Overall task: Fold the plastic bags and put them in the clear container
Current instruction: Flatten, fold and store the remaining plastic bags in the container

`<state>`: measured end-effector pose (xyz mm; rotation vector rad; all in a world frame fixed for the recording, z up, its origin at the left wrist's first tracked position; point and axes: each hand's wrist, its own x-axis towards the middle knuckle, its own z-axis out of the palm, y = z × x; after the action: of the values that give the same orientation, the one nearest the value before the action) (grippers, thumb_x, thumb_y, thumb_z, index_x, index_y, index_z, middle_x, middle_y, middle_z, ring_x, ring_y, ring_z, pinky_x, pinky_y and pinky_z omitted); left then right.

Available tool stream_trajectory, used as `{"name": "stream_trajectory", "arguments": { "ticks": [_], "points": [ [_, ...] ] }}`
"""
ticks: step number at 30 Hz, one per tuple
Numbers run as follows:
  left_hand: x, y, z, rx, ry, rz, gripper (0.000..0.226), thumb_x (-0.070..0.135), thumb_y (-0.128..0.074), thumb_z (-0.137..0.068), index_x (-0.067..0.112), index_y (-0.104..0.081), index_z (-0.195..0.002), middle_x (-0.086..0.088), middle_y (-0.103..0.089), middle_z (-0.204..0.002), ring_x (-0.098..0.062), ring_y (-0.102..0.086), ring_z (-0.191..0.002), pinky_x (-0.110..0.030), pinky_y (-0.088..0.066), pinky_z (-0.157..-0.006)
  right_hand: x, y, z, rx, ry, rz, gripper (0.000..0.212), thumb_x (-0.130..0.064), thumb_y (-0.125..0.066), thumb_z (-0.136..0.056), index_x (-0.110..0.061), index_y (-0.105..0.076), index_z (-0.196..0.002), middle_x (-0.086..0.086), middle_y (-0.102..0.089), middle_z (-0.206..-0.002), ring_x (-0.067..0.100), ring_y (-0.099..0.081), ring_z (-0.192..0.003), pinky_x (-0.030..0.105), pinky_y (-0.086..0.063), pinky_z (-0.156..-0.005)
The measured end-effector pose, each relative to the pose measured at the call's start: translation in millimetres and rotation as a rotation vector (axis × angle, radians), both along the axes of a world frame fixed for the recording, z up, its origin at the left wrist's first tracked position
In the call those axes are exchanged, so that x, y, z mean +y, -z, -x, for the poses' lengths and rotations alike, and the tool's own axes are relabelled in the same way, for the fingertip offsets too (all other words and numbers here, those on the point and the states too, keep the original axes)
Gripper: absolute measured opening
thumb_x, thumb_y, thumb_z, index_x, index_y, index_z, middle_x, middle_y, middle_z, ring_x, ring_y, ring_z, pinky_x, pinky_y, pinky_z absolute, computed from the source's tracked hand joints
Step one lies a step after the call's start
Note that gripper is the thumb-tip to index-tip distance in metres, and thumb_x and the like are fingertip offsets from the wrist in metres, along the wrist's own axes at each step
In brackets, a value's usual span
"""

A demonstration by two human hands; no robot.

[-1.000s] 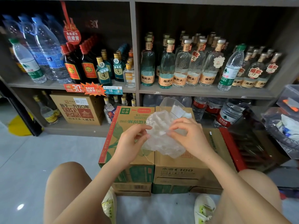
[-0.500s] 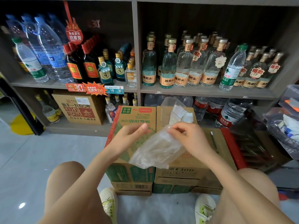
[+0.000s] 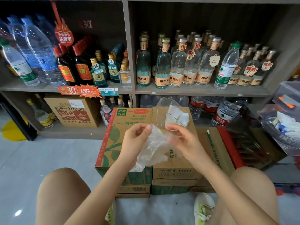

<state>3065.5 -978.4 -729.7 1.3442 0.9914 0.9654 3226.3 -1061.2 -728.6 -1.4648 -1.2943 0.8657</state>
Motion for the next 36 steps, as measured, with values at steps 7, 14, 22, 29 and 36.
{"name": "stream_trajectory", "arguments": {
  "ticks": [7, 14, 22, 29, 36],
  "points": [
    [12.3, -2.6, 14.7, -0.080, -0.143, 0.049, 0.017, 0.028, -0.057, -0.096, 0.012, -0.063, -0.095, 0.004, -0.062, -0.074, -0.016, -0.054, -0.071, -0.034, -0.048, -0.074, -7.3, 12.4, -4.3, -0.009, 0.092, 0.085, 0.031, -0.030, -0.072, -0.078, -0.036, -0.063, -0.107, -0.014, -0.070, -0.103, -0.001, -0.064, -0.094, 0.025, -0.050, -0.084],
    [22.6, 1.7, 34.1, -0.053, -0.277, 0.008, 0.020, 0.031, -0.052, -0.099, 0.014, -0.059, -0.093, 0.011, -0.055, -0.062, -0.001, -0.048, -0.054, -0.014, -0.044, -0.055, -15.5, 4.6, -18.3, 0.282, 0.038, 0.020, 0.019, 0.000, -0.067, -0.079, -0.003, -0.070, -0.097, 0.011, -0.074, -0.079, 0.018, -0.069, -0.072, 0.026, -0.055, -0.068],
    [23.3, 2.6, 31.5, 0.029, -0.322, -0.112, 0.018, 0.027, -0.047, -0.101, 0.015, -0.055, -0.090, 0.009, -0.046, -0.055, 0.001, -0.039, -0.045, -0.011, -0.033, -0.044, -3.4, -12.3, -5.6, 0.404, 0.003, 0.087, 0.070, -0.056, -0.077, -0.065, -0.015, -0.056, -0.118, 0.012, -0.073, -0.092, 0.024, -0.069, -0.076, 0.027, -0.057, -0.062],
    [26.9, 9.6, 35.1, 0.091, -0.299, -0.118, 0.016, 0.029, -0.047, -0.101, 0.020, -0.055, -0.091, 0.004, -0.047, -0.060, -0.008, -0.041, -0.054, -0.025, -0.036, -0.053, 8.4, -12.2, 1.1, 0.333, 0.154, 0.034, 0.009, -0.009, -0.063, -0.087, -0.002, -0.068, -0.087, 0.006, -0.070, -0.071, 0.015, -0.063, -0.062, 0.022, -0.052, -0.056],
    [42.6, 14.0, 54.1, 0.066, -0.484, -0.018, 0.021, 0.032, -0.044, -0.102, 0.014, -0.055, -0.102, 0.005, -0.052, -0.075, -0.001, -0.048, -0.058, -0.023, -0.041, -0.056, -2.3, -18.3, -30.9, 0.190, 0.225, 0.130, 0.007, -0.007, -0.066, -0.084, -0.009, -0.071, -0.088, 0.000, -0.065, -0.061, 0.008, -0.054, -0.055, 0.021, -0.048, -0.056]
  ]
}}
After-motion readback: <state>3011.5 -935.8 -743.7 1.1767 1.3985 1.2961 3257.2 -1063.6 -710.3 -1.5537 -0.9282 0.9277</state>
